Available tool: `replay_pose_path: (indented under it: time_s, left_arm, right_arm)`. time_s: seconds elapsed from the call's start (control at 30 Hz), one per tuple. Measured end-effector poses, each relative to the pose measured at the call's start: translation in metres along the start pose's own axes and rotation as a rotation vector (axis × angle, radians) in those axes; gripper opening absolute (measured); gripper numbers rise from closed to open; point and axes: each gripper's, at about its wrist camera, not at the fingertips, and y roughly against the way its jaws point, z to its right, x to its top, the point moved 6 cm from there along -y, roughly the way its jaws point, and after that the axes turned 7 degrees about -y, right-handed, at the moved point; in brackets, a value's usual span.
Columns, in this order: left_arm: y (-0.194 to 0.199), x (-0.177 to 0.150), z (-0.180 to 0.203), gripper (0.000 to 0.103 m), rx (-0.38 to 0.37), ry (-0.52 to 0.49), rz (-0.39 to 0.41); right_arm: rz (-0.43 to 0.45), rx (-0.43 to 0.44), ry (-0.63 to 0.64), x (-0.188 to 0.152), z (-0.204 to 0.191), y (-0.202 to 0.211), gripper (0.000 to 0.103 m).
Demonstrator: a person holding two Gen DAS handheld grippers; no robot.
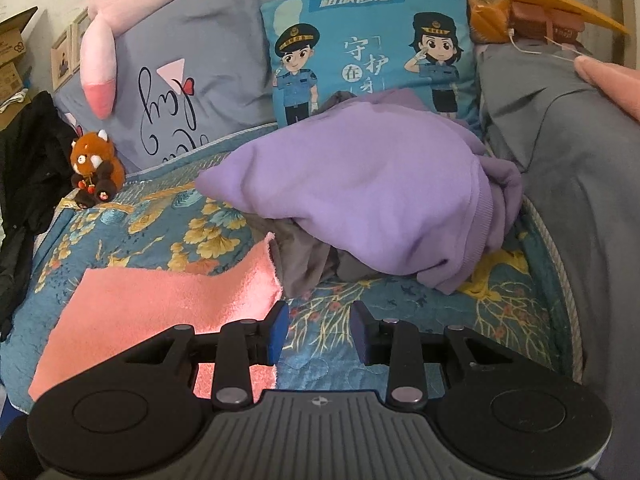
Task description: Fold towel
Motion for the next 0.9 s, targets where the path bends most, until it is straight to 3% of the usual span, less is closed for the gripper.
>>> replay_pose_path:
  time_s: [0.17, 0.37, 0.57, 0.9]
  left_arm:
    - [-0.001, -0.001, 0.006, 0.023, -0.021, 0.031, -0.016]
    - [0.001, -0.008, -0.009, 0.008, -0.059, 0.141, -0.021]
    - [0.005, -0.013, -0.016, 0.001, -0.068, 0.170, -0.013]
    - [0.012, -0.013, -0.024, 0.001, -0.076, 0.197, 0.014]
  right_arm:
    - [-0.034, 0.029, 0.028, -0.003, -0.002, -0.007, 0.033]
    - [-0.075, 0.062, 0.053, -0.005, -0.002, -0.023, 0.033]
    - [-0.079, 0.072, 0.057, -0.004, -0.009, -0.030, 0.033]
    - [-0.091, 0.113, 0.005, -0.002, -0.013, -0.049, 0.033]
